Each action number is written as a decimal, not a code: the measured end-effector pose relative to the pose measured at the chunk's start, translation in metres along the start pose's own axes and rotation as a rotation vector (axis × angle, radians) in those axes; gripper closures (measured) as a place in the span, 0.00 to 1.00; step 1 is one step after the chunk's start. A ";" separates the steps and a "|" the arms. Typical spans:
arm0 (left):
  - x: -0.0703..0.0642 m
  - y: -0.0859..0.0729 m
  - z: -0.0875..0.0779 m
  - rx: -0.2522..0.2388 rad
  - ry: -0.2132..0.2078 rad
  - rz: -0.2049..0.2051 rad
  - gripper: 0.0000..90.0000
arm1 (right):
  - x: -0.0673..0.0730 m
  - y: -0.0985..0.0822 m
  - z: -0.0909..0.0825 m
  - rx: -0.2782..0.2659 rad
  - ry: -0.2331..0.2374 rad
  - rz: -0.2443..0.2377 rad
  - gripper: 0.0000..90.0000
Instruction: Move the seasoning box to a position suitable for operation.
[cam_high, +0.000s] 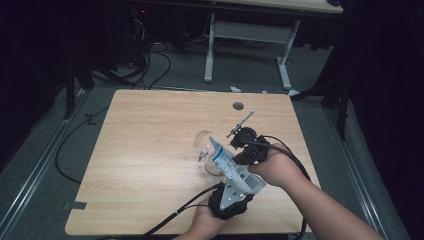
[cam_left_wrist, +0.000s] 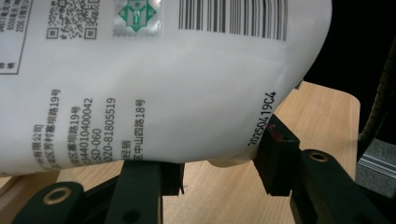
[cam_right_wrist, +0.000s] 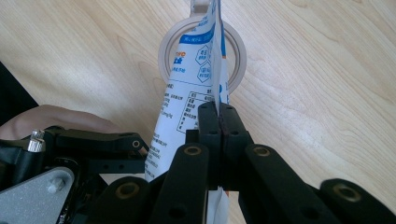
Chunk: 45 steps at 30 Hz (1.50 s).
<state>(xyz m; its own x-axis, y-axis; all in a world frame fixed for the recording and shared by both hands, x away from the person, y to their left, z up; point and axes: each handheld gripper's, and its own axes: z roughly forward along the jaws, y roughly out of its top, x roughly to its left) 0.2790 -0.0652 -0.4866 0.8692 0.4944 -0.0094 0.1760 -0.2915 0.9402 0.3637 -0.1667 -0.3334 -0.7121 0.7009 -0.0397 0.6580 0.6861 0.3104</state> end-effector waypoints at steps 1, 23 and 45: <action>0.000 0.000 0.000 0.000 0.000 0.000 0.65 | 0.000 0.000 0.000 -0.001 0.000 0.000 1.00; 0.002 0.004 0.003 -0.004 -0.007 -0.010 0.65 | -0.003 0.001 -0.001 -0.007 -0.011 -0.001 1.00; 0.004 0.008 0.003 -0.011 -0.010 -0.012 0.65 | -0.003 0.004 -0.003 -0.013 -0.017 -0.005 1.00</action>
<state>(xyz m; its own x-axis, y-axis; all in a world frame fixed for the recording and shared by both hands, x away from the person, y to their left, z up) 0.2850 -0.0677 -0.4801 0.8716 0.4897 -0.0243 0.1814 -0.2761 0.9438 0.3680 -0.1666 -0.3288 -0.7108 0.7011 -0.0571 0.6515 0.6867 0.3225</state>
